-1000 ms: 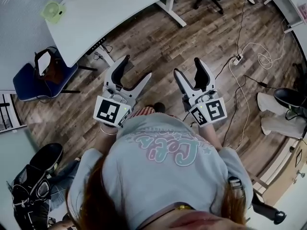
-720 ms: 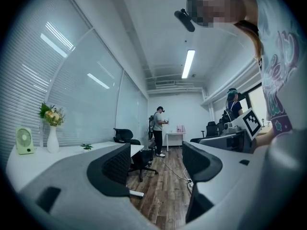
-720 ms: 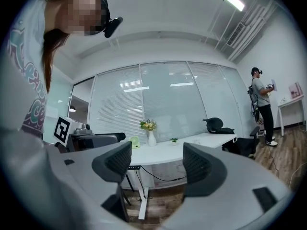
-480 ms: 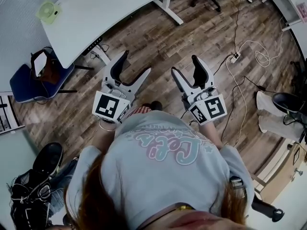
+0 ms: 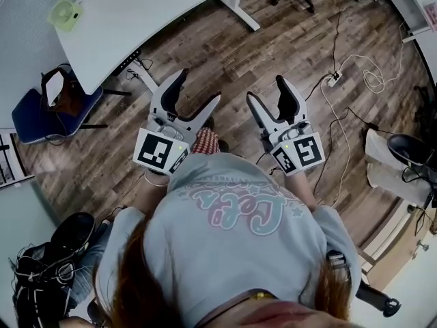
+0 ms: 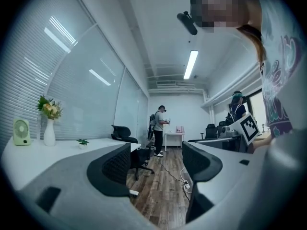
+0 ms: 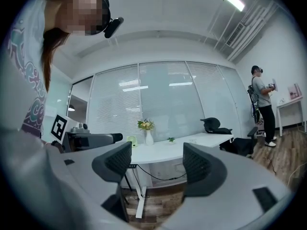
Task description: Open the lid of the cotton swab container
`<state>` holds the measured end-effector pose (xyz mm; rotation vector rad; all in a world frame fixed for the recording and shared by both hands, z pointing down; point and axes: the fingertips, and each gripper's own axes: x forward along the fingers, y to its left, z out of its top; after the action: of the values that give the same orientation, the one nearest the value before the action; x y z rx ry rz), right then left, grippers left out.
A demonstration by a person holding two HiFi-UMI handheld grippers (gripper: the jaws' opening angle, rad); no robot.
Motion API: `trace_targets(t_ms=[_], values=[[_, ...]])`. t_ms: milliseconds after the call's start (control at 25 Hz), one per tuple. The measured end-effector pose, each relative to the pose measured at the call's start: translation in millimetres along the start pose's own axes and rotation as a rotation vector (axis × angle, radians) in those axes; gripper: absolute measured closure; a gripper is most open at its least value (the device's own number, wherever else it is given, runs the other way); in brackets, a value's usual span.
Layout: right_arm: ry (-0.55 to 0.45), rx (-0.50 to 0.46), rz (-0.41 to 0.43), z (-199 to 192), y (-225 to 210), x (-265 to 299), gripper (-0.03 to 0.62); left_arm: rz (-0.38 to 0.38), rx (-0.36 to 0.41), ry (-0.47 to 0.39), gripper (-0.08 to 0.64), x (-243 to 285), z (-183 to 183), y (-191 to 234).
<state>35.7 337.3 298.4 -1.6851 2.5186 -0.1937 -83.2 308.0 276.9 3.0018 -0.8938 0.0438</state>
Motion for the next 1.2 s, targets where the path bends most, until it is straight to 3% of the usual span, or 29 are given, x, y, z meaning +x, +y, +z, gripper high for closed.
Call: trace_targets(t_ms=[240, 640, 960, 1200], values=[[-0.006, -0.025, 0.0, -0.6, -1.5, 3.6, 0.272, 0.031, -0.002, 0.012, 0.242, -5.9, -9.2, 14.6], [-0.006, -0.048, -0.035, -3.5, -27.3, 24.8, 0.272, 0.015, 0.025, -0.017, 0.241, 24.7, -9.5, 39.6], [-0.002, -0.058, -0.015, -6.4, -58.5, 83.7, 0.272, 0.025, 0.021, -0.022, 0.241, 66.7, -14.2, 86.5], [-0.032, -0.061, -0.048, -2.1, -91.2, 131.8, 0.272, 0.005, 0.041, -0.018, 0.242, 105.6, -16.4, 131.6]])
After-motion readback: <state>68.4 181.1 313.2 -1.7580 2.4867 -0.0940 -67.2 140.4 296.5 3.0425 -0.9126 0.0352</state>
